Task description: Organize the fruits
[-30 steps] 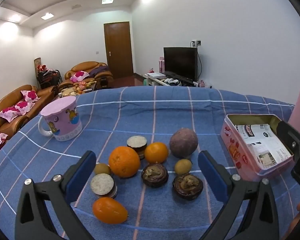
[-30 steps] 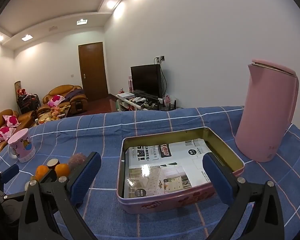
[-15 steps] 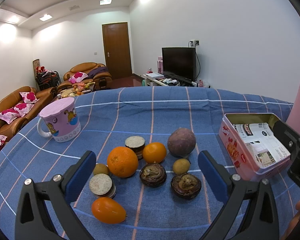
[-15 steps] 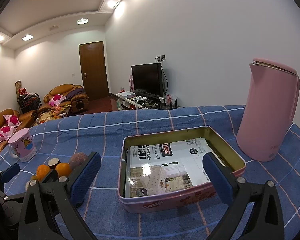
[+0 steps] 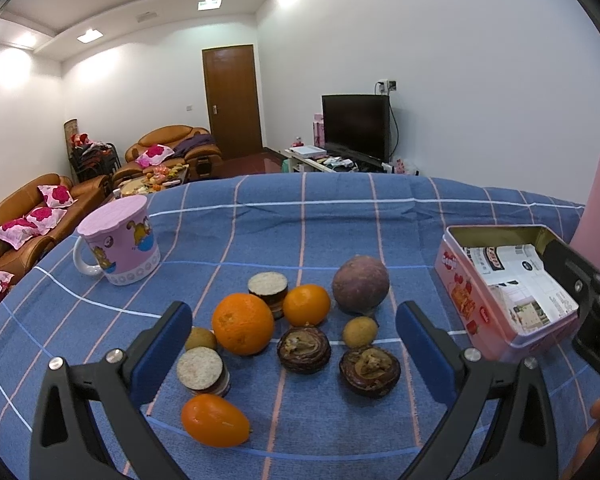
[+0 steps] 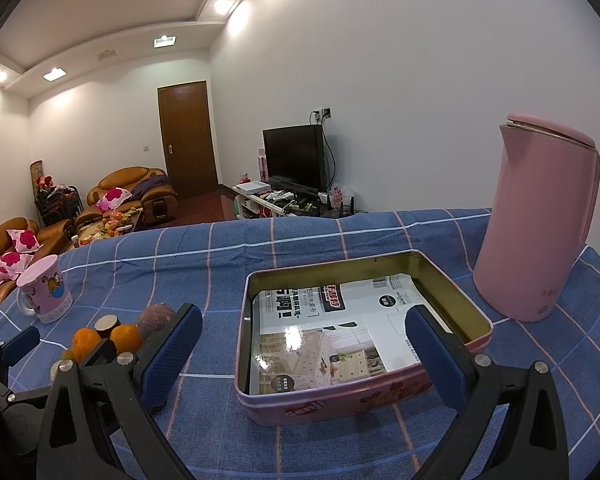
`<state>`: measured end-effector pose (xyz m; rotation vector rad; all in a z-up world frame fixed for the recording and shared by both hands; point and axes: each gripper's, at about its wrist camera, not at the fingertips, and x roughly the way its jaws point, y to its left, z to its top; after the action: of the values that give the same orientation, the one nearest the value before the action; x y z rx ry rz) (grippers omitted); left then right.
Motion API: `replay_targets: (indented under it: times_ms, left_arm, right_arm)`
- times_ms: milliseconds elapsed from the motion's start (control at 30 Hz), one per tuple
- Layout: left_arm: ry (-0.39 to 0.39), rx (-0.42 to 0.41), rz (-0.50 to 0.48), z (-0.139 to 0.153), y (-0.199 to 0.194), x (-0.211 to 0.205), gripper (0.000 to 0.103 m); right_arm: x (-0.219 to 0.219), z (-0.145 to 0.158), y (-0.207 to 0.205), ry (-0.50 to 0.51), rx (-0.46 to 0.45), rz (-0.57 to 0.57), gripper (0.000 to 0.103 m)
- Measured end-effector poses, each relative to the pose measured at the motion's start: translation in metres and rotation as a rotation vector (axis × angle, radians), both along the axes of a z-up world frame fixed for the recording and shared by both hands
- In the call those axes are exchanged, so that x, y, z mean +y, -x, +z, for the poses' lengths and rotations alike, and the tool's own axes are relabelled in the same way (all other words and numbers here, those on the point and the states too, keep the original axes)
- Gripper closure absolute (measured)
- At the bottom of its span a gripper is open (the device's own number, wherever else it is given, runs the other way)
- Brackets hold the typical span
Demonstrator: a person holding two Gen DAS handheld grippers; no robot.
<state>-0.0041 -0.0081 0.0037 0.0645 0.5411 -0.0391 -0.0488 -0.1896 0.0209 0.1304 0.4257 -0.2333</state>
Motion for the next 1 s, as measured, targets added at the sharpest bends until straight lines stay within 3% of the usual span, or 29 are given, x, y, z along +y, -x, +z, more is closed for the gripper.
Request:
replay_targets:
  times_ms: [1000]
  left_arm:
    - [0.032, 0.011, 0.008, -0.0015, 0.0004, 0.0042, 0.000]
  right_arm:
    - [0.0060, 0.0061, 0.0025, 0.010, -0.001, 0.029, 0.001]
